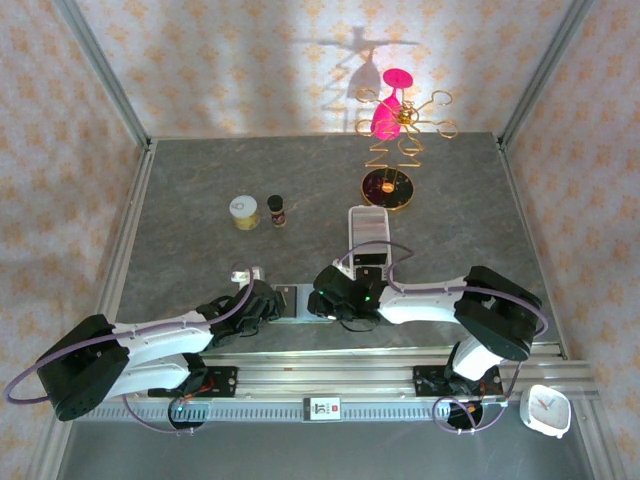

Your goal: Put the credit cards into the card holder

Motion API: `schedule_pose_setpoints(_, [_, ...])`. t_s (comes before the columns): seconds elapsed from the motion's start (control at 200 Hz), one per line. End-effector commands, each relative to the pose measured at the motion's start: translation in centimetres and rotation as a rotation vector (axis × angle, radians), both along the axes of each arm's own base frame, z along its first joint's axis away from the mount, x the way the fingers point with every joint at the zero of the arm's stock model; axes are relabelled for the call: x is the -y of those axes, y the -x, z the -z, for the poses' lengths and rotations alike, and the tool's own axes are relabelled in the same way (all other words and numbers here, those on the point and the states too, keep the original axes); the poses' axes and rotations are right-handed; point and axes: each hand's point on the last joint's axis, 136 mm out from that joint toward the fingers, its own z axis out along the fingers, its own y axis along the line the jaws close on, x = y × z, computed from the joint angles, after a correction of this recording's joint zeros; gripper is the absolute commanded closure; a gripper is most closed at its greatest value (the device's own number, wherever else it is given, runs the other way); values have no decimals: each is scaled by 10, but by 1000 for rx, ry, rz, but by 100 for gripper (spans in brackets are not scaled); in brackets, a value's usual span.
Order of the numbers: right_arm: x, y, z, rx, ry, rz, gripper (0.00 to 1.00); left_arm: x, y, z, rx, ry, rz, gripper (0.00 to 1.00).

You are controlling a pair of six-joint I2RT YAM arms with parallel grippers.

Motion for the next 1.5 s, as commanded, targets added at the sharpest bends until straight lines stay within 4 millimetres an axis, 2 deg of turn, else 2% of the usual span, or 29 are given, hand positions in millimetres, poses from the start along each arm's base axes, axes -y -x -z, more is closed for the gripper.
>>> schedule_pose_setpoints(0.0, [-7, 0, 4, -4, 2, -4, 64, -5, 31, 33, -153, -44, 60, 66])
schedule_pose_setpoints(0.17, [-13, -1, 5, -8, -6, -11, 62, -1, 30, 29, -145, -13, 65, 65])
schedule_pose_setpoints(0.39, [-33, -4, -5, -9, -91, -23, 60, -4, 29, 27, -133, -1, 39, 65])
schedule_pose_setpoints(0.526, [-45, -5, -12, -12, -160, -26, 60, -5, 30, 27, -135, 19, 17, 75])
schedule_pose_setpoints(0.696, [-57, -6, -17, -20, -218, -30, 61, -3, 31, 26, -135, 57, 6, 75])
schedule_pose_setpoints(0.961, [-73, -11, -41, 3, -373, -9, 65, -13, 30, 26, -122, 42, -42, 74])
schedule_pose_setpoints(1.136, [-80, -10, -41, -10, -411, -11, 66, -19, 28, 23, -104, 55, -93, 70])
schedule_pose_setpoints(1.346, [-83, -12, -39, -13, -416, -12, 66, -35, 27, 19, -79, 85, -205, 54])
schedule_pose_setpoints(1.492, [-88, -12, -40, -17, -428, -20, 66, -48, 25, 11, -41, 88, -274, 53])
